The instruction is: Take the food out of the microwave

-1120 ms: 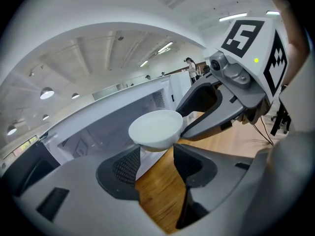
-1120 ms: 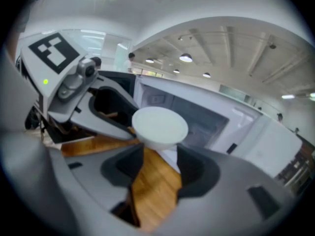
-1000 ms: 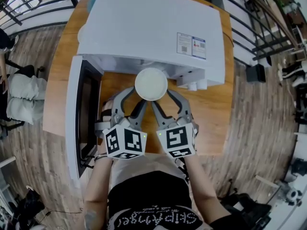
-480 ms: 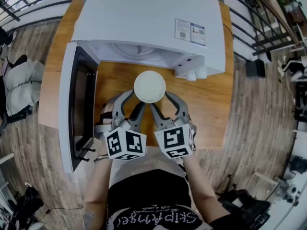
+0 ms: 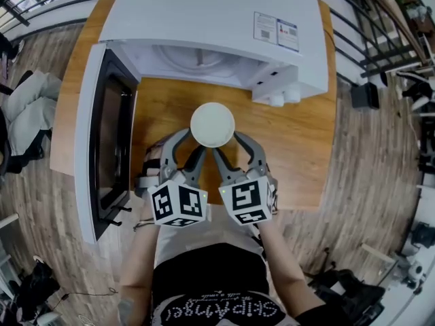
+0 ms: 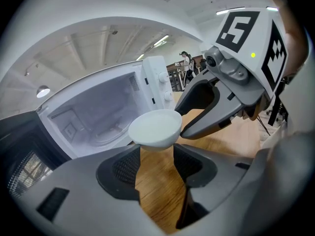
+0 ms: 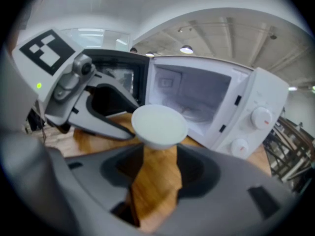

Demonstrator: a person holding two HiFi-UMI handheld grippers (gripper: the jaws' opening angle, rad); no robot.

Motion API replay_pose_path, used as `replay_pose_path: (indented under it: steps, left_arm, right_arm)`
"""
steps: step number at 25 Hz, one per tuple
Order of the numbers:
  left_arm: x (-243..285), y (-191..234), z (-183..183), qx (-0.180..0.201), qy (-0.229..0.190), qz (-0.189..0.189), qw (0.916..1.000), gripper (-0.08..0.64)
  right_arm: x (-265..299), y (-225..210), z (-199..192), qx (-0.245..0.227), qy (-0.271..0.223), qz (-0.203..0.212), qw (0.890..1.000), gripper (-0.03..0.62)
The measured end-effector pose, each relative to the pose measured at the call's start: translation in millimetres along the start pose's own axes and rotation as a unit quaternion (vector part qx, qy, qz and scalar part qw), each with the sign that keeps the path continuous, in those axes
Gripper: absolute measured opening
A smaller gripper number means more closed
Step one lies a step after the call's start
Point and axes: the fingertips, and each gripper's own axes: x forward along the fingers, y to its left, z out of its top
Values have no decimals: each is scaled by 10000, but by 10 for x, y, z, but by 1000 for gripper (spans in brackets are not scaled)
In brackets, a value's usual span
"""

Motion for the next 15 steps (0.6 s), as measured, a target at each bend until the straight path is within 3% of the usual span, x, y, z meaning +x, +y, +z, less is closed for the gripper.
replay_pose_path:
  steps: [15]
  left_arm:
    - [196, -205, -377, -125, 129, -151, 9997, 238]
  right_arm:
    - [220, 154, -349, 1, 205, 118, 9997, 230]
